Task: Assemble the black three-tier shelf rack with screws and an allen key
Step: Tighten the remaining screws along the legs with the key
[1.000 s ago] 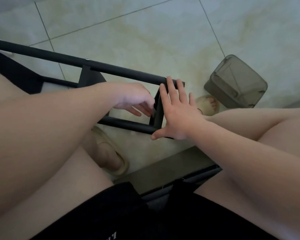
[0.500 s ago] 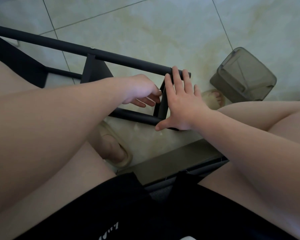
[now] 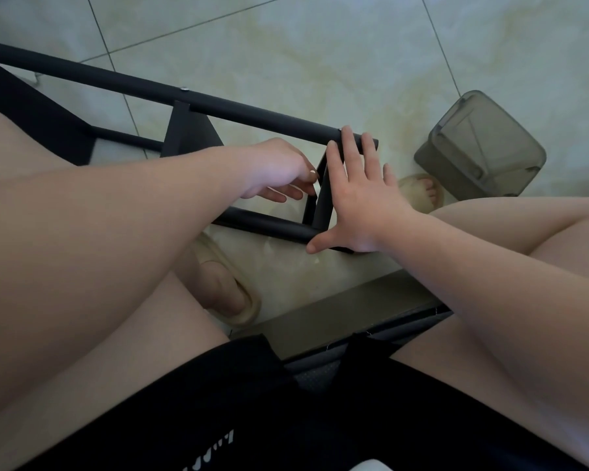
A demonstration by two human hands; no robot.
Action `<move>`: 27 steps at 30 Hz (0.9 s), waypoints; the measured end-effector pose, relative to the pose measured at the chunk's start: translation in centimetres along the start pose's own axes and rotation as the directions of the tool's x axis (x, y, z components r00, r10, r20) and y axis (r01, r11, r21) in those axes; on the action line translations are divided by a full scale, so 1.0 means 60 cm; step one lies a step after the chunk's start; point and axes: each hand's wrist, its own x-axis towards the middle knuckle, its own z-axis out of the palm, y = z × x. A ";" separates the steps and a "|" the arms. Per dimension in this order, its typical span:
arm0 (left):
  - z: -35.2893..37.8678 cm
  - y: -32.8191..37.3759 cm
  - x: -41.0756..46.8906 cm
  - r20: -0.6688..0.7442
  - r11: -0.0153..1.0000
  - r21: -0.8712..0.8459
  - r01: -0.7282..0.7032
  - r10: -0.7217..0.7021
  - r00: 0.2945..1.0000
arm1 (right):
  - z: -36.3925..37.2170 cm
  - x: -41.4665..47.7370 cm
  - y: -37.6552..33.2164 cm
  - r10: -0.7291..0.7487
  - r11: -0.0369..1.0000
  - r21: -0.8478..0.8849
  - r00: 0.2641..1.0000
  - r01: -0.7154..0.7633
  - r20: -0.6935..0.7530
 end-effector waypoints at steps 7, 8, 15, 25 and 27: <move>0.000 0.004 -0.004 -0.011 1.000 -0.023 0.005 -0.005 1.000 | 0.000 0.000 0.000 0.001 1.000 -0.003 1.000 -0.001 -0.002; 0.000 0.004 -0.005 -0.004 1.000 -0.021 0.008 -0.008 1.000 | 0.000 0.001 0.000 0.001 1.000 -0.002 1.000 -0.001 -0.002; 0.007 0.008 -0.010 0.012 0.998 0.068 0.009 -0.010 1.000 | -0.001 0.001 0.000 -0.002 1.000 0.007 1.000 0.002 0.004; 0.013 0.008 -0.006 -0.004 0.999 -0.020 0.039 -0.039 0.999 | 0.000 0.003 -0.001 0.002 1.000 0.007 1.000 -0.002 -0.001; 0.017 0.009 -0.006 -0.005 0.999 -0.008 0.035 -0.035 0.999 | 0.000 0.004 0.000 0.002 1.000 0.008 1.000 -0.002 -0.001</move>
